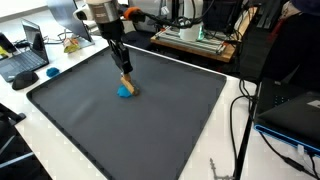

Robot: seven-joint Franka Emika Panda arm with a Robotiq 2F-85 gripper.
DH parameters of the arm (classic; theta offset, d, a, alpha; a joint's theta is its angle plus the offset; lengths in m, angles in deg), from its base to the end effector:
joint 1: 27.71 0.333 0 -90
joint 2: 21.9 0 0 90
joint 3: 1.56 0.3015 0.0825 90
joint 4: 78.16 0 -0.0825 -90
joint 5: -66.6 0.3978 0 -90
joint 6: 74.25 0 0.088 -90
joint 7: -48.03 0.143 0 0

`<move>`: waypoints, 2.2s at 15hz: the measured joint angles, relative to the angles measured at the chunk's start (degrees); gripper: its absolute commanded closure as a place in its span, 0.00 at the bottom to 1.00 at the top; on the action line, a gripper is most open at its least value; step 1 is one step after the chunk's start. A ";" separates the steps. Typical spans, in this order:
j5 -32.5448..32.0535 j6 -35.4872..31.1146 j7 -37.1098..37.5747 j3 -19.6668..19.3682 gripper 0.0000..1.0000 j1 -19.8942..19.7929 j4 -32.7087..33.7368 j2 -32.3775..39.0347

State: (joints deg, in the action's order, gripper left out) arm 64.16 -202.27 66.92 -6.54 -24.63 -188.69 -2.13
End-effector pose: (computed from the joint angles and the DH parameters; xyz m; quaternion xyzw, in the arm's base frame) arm 0.6184 -0.0223 0.2490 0.9856 -0.1648 -0.0146 0.0338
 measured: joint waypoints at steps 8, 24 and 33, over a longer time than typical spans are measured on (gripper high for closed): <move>0.00 4.18 -3.11 0.15 0.78 -0.14 3.96 2.33; 0.04 9.72 -9.64 0.82 0.78 -1.03 6.96 4.11; 0.21 12.15 -10.43 0.81 0.78 -1.67 5.36 3.44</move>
State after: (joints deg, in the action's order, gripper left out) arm 64.37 -190.12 56.49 -5.73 -26.30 -183.33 1.30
